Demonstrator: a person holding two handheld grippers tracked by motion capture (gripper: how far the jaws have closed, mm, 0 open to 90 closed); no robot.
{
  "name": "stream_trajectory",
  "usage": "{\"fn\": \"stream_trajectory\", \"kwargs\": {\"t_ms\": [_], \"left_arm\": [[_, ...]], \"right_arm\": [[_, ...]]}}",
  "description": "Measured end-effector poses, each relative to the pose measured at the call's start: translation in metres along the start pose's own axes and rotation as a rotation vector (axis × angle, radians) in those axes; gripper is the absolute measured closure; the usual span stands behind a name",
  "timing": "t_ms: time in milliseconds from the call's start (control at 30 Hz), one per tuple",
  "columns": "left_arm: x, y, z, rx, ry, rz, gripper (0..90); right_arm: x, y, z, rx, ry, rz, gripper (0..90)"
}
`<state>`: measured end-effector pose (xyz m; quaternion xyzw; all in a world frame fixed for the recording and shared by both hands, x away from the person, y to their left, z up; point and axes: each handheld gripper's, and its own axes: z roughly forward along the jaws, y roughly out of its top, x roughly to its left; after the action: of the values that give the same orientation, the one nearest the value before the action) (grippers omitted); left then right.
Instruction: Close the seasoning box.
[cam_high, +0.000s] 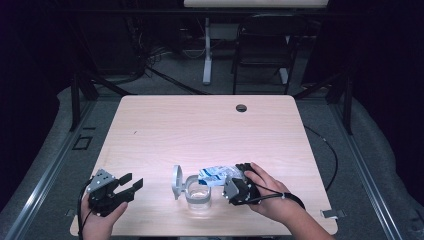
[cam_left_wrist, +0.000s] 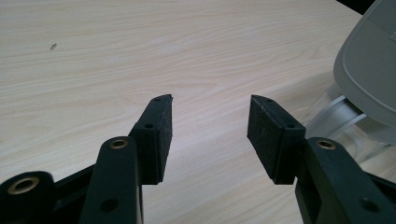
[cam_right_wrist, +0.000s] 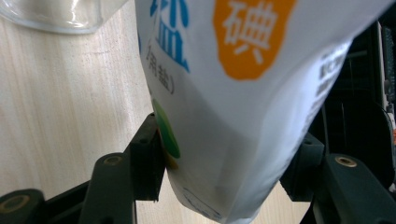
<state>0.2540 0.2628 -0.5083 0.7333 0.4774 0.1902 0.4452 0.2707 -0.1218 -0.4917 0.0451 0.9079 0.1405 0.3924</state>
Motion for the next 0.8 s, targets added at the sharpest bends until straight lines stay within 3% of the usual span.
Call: {"fn": "stream_trajectory", "kwargs": {"t_ms": [800], "left_arm": [[0.0007,-0.0005,0.0003,0.01,0.003,0.003,50.6]], "right_arm": [[0.0028,-0.001,0.0055,0.038,-0.024,-0.069,42.9]]}}
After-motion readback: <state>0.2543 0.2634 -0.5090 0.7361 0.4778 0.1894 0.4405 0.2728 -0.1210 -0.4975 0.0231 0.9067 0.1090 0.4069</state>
